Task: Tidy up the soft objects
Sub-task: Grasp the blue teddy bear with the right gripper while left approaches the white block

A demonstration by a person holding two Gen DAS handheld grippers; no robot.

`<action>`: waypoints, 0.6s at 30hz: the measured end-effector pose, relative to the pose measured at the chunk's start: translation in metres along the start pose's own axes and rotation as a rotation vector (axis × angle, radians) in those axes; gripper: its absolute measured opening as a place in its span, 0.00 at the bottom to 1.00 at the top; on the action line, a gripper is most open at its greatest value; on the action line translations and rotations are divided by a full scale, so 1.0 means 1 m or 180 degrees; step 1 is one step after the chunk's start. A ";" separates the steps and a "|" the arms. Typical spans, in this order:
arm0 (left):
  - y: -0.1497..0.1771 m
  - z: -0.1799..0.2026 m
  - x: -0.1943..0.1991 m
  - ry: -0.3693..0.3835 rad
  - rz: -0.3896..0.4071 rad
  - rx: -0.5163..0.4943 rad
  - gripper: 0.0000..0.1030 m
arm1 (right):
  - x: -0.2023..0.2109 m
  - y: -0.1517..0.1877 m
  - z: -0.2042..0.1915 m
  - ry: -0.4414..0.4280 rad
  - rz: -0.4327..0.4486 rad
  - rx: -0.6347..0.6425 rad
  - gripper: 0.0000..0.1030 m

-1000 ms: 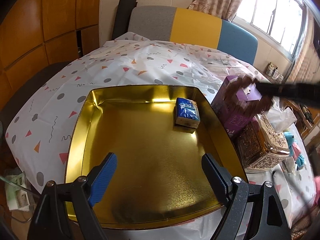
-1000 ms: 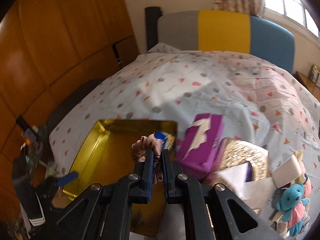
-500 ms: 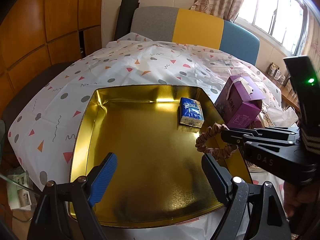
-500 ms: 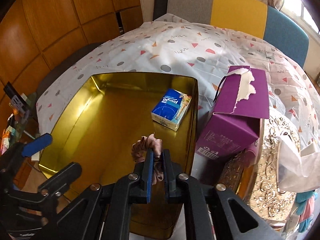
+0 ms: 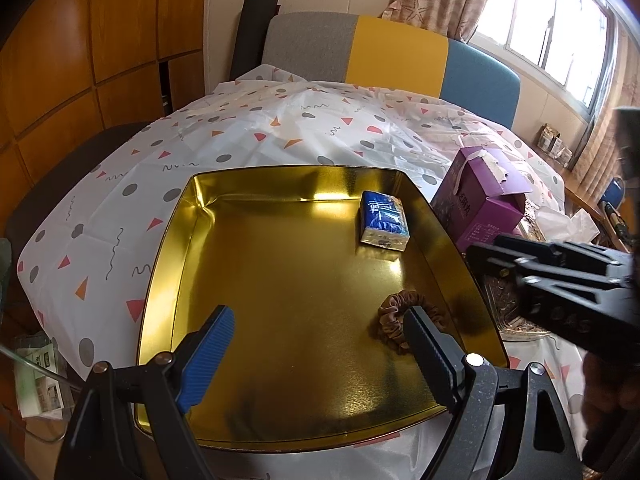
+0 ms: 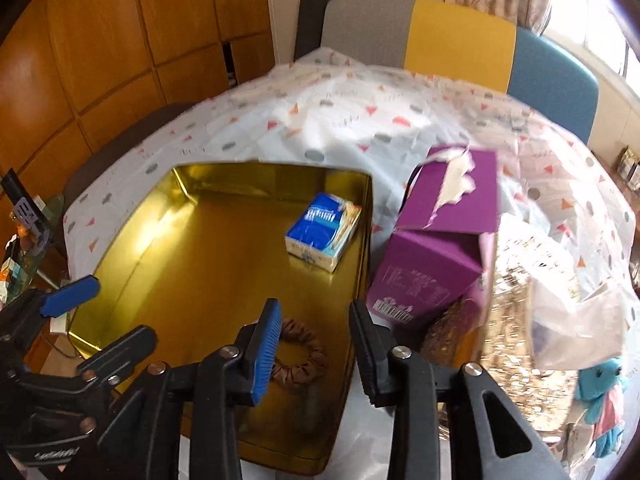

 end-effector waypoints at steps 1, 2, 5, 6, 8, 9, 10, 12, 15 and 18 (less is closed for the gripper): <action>0.000 0.002 0.001 0.0002 0.0010 -0.0020 0.84 | 0.005 -0.001 0.002 0.0009 0.0057 -0.0005 0.35; -0.001 0.004 0.002 0.0004 0.0017 -0.0040 0.84 | 0.011 -0.002 0.005 0.0019 0.0113 -0.0017 0.35; -0.003 0.011 0.005 0.0039 0.0040 -0.0102 0.84 | 0.028 -0.002 0.015 0.0066 0.0244 -0.0042 0.35; -0.003 0.014 0.006 0.0053 0.0052 -0.0126 0.84 | 0.033 -0.001 0.020 0.0084 0.0282 -0.0066 0.35; -0.005 0.021 0.009 0.0090 0.0075 -0.0185 0.84 | 0.045 0.001 0.033 0.0105 0.0354 -0.0147 0.35; -0.006 0.024 0.010 0.0109 0.0084 -0.0208 0.84 | 0.051 0.004 0.041 0.0123 0.0389 -0.0195 0.35; -0.006 0.028 0.011 0.0125 0.0089 -0.0233 0.84 | 0.058 0.006 0.050 0.0149 0.0420 -0.0246 0.35; -0.007 0.034 0.011 0.0161 0.0082 -0.0263 0.84 | 0.070 0.013 0.070 0.0214 0.0470 -0.0362 0.35; -0.008 0.045 0.013 0.0227 0.0083 -0.0335 0.84 | 0.089 0.029 0.107 0.0321 0.0513 -0.0581 0.35; -0.008 0.058 0.016 0.0327 0.0097 -0.0403 0.84 | 0.104 0.052 0.152 0.0496 0.0493 -0.0835 0.38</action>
Point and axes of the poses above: each gripper's, at about its wrist camera, not at the fingertips, and x roughly against the way its jaws point, z to its right, y to its underside, the point moved 9 cm from there along -x, roughly the way its jaws point, and after that the axes turned 1 degree about z, right-handed, at the moved point
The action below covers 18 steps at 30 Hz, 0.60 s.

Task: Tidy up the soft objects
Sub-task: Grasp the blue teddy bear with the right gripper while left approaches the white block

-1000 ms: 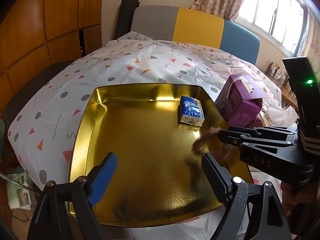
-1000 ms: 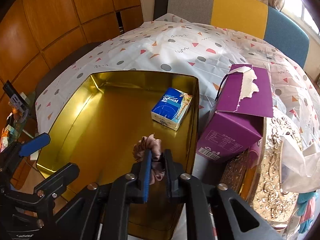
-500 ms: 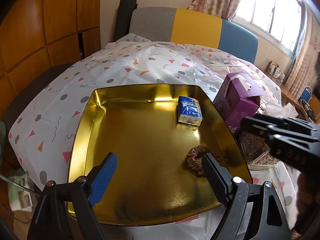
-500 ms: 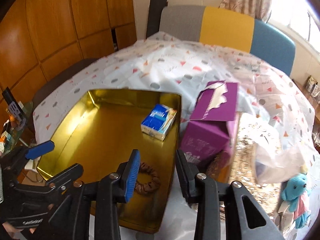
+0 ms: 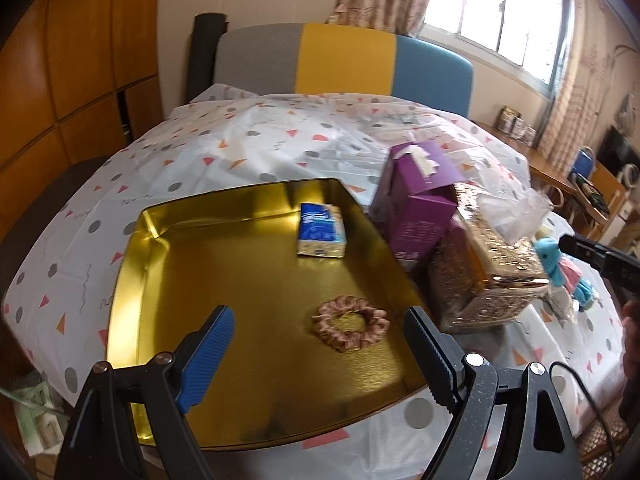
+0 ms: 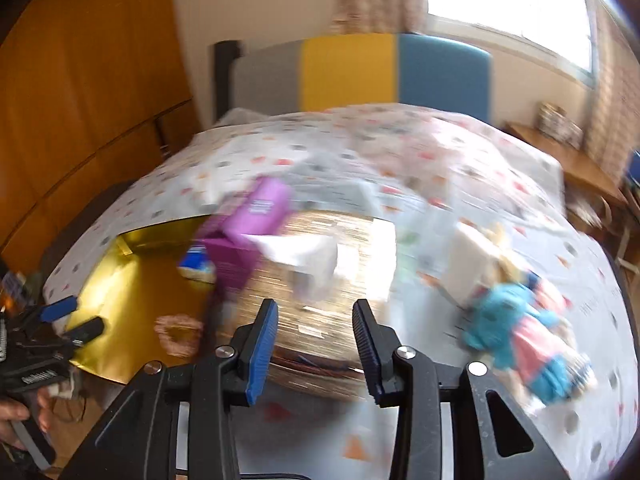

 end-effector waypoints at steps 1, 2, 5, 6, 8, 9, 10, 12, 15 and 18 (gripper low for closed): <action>-0.001 0.005 0.001 0.0043 0.0009 -0.0025 0.84 | 0.002 0.004 0.018 0.0088 -0.0026 -0.0074 0.39; -0.001 0.010 0.002 0.0080 0.0017 -0.0050 0.84 | 0.002 0.009 0.037 0.0186 -0.0064 -0.0142 0.39; -0.003 0.026 0.004 0.0201 0.0041 -0.0140 0.84 | 0.002 0.021 0.092 0.0506 -0.0176 -0.0261 0.47; -0.003 0.030 0.005 0.0236 0.0042 -0.0164 0.84 | 0.000 0.024 0.109 0.0606 -0.0227 -0.0280 0.49; -0.004 0.040 0.007 0.0298 0.0044 -0.0216 0.84 | -0.005 0.029 0.140 0.0743 -0.0350 -0.0271 0.51; -0.005 0.045 0.007 0.0323 0.0047 -0.0245 0.84 | -0.009 0.031 0.150 0.0781 -0.0428 -0.0234 0.52; -0.005 0.050 0.008 0.0348 0.0051 -0.0275 0.84 | -0.012 0.034 0.159 0.0826 -0.0508 -0.0178 0.53; -0.006 0.058 0.010 0.0391 0.0048 -0.0318 0.84 | -0.021 0.035 0.170 0.0890 -0.0647 -0.0035 0.53; -0.007 0.068 0.012 0.0438 0.0048 -0.0374 0.84 | -0.030 0.040 0.176 0.0864 -0.0787 0.0149 0.56; -0.008 0.076 0.013 0.0473 0.0056 -0.0438 0.84 | -0.041 0.040 0.176 0.0861 -0.0895 0.0315 0.59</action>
Point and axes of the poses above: each gripper's, at about its wrist camera, not at the fingertips, and x roughly against the way its jaws point, z to its right, y to its underside, the point moved 9 cm from there along -x, roughly the way its jaws point, and after that the axes turned 1 degree about z, right-handed, at the moved point
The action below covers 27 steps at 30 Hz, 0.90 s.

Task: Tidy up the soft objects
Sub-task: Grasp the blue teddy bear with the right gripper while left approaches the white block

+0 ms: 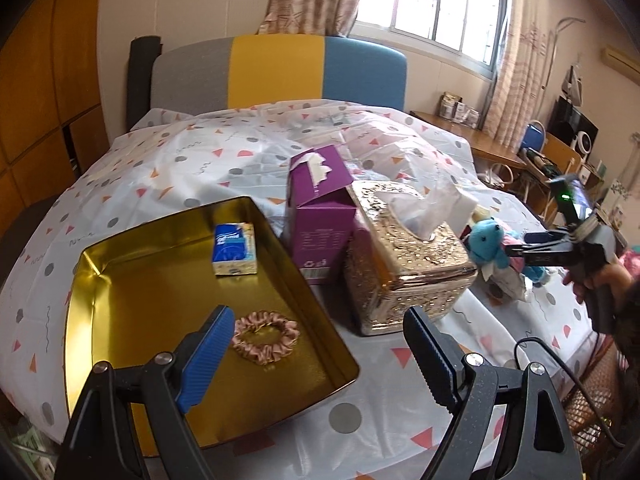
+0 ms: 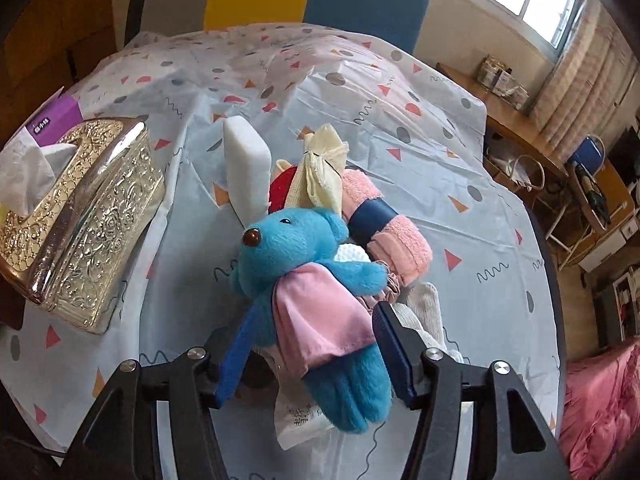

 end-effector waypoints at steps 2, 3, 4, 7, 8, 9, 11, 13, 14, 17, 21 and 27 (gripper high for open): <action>-0.001 0.005 0.000 0.0025 0.0000 -0.0031 0.84 | -0.010 -0.002 -0.005 0.0023 -0.0079 0.0118 0.61; -0.001 0.007 0.000 0.0037 0.0001 -0.0042 0.84 | -0.016 -0.002 -0.007 0.0055 -0.0126 0.0174 0.61; -0.001 0.010 0.000 0.0049 -0.0002 -0.0053 0.84 | -0.020 -0.002 -0.007 0.0109 -0.0152 0.0195 0.61; -0.002 0.015 -0.001 0.0072 -0.0011 -0.0106 0.84 | -0.028 -0.003 -0.007 0.0125 -0.0159 0.0156 0.60; -0.002 0.017 -0.002 0.0082 -0.0016 -0.0120 0.84 | -0.029 -0.002 -0.006 0.0135 -0.0154 0.0138 0.57; -0.002 0.018 -0.003 0.0096 -0.0020 -0.0128 0.84 | -0.028 -0.002 -0.005 0.0144 -0.0134 0.0103 0.42; -0.003 0.022 -0.003 0.0121 -0.0025 -0.0144 0.84 | -0.026 -0.001 -0.002 0.0156 -0.0079 0.0012 0.32; -0.004 0.026 -0.003 0.0148 -0.0015 -0.0170 0.84 | -0.020 0.000 0.001 0.0155 -0.0012 -0.0088 0.25; -0.006 0.030 -0.003 0.0163 -0.0008 -0.0194 0.84 | -0.016 0.001 0.004 0.0179 0.0036 -0.0152 0.24; -0.011 0.039 -0.005 0.0204 0.0000 -0.0244 0.84 | -0.003 0.003 0.016 0.0205 0.0186 -0.0400 0.23; -0.012 0.055 -0.008 0.0259 -0.0005 -0.0323 0.84 | 0.004 0.011 0.031 0.0145 0.0277 -0.0762 0.24; -0.019 0.087 -0.015 0.0366 -0.0060 -0.0523 0.84 | -0.007 0.023 0.037 0.0202 0.0081 -0.0894 0.25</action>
Point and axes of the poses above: each gripper's, at about its wrist camera, not at the fingertips, and x roughly against the way its jaws point, z to its right, y to its underside, the point moved 9 cm from there along -x, roughly the way its jaws point, and after that the axes turned 1 degree about z, right-handed, at the moved point
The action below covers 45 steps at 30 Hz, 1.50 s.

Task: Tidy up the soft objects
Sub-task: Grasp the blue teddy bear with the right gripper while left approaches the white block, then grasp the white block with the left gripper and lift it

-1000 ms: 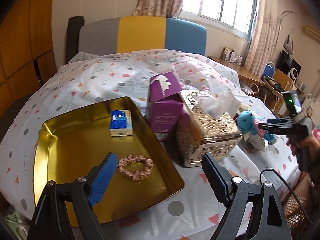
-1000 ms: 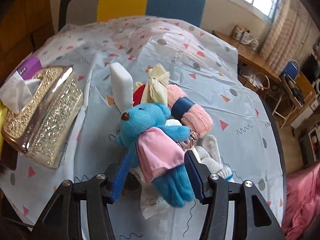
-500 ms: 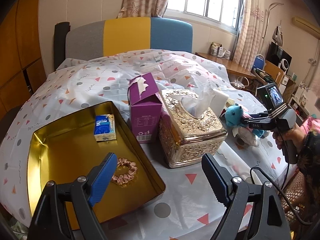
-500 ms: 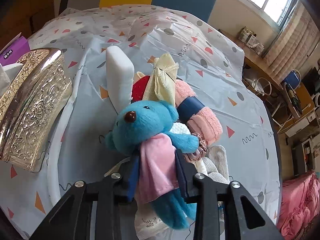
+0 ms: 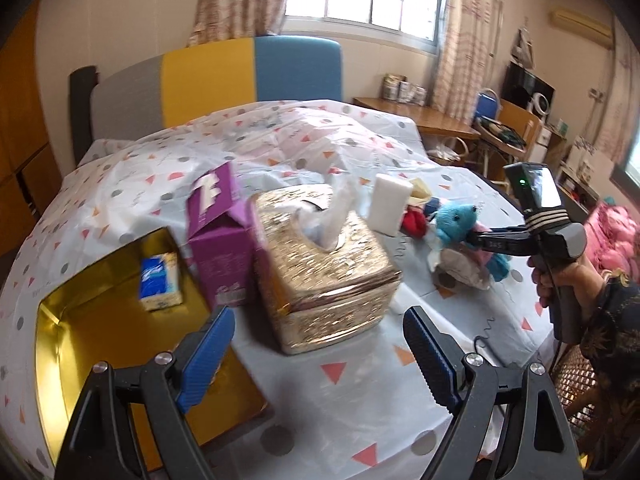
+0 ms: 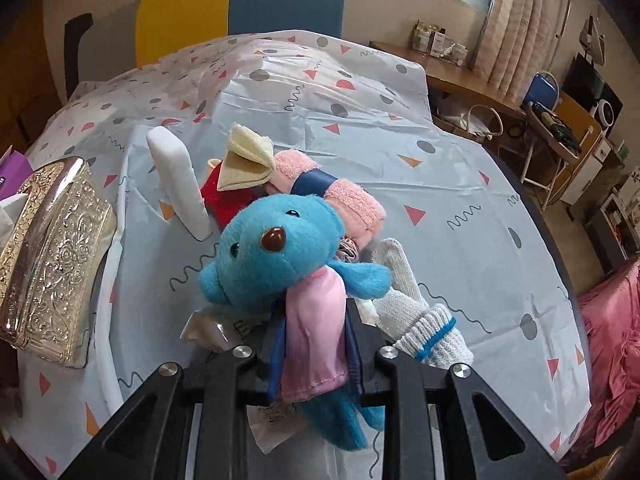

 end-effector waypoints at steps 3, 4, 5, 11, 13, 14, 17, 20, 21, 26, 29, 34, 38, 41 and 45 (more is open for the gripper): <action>-0.015 0.016 -0.007 0.0038 0.0021 -0.0128 0.84 | -0.002 0.005 0.000 -0.0035 -0.0090 -0.0070 0.26; -0.020 0.022 -0.011 0.0047 0.0019 -0.0158 0.84 | -0.002 0.006 0.001 -0.0045 -0.0099 -0.0080 0.26; -0.025 0.026 -0.014 0.0055 0.0015 -0.0181 0.84 | -0.003 0.006 0.002 -0.0060 -0.0110 -0.0105 0.27; -0.054 0.059 -0.044 0.0201 -0.0094 -0.0299 0.84 | -0.003 0.008 0.005 -0.0109 -0.0144 -0.0183 0.27; -0.065 0.069 -0.056 0.0208 -0.0135 -0.0344 0.85 | -0.003 0.007 0.005 -0.0090 -0.0144 -0.0150 0.27; -0.072 0.074 -0.063 0.0202 -0.0155 -0.0365 0.87 | -0.003 0.007 0.004 -0.0086 -0.0141 -0.0140 0.27; -0.088 0.086 -0.088 0.0173 -0.0255 -0.0429 0.95 | -0.003 0.007 0.004 -0.0093 -0.0146 -0.0148 0.27; -0.100 0.098 -0.120 0.0120 -0.0438 -0.0527 0.95 | -0.003 0.007 0.004 -0.0099 -0.0146 -0.0142 0.27; -0.103 0.100 -0.129 0.0088 -0.0463 -0.0562 0.95 | -0.002 0.007 0.004 -0.0103 -0.0144 -0.0143 0.27; -0.112 0.110 -0.178 -0.0002 -0.0731 -0.0688 0.95 | -0.004 0.007 0.007 -0.0152 -0.0160 -0.0192 0.27; -0.118 0.115 -0.202 -0.0070 -0.0782 -0.0867 0.95 | -0.004 0.007 0.008 -0.0171 -0.0170 -0.0200 0.27; -0.119 0.114 -0.238 -0.0096 -0.1033 -0.0948 0.95 | -0.005 0.006 0.009 -0.0183 -0.0178 -0.0192 0.28; -0.116 0.112 -0.259 -0.0087 -0.1175 -0.0946 0.92 | -0.006 0.006 0.009 -0.0192 -0.0180 -0.0195 0.28; -0.114 0.113 -0.266 -0.0029 -0.1226 -0.0902 0.78 | -0.007 0.005 0.010 -0.0191 -0.0187 -0.0197 0.28; -0.110 0.115 -0.271 0.0056 -0.1299 -0.0868 0.55 | -0.006 0.006 0.009 -0.0176 -0.0178 -0.0168 0.28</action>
Point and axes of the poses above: each gripper's, at about its wrist camera, not at the fingertips, and x roughly against the way its jaws point, z to its right, y to its underside, the point moved 9 cm from there along -x, roughly the way its jaws point, and after that the axes turned 1 degree about z, right-handed, at the moved point
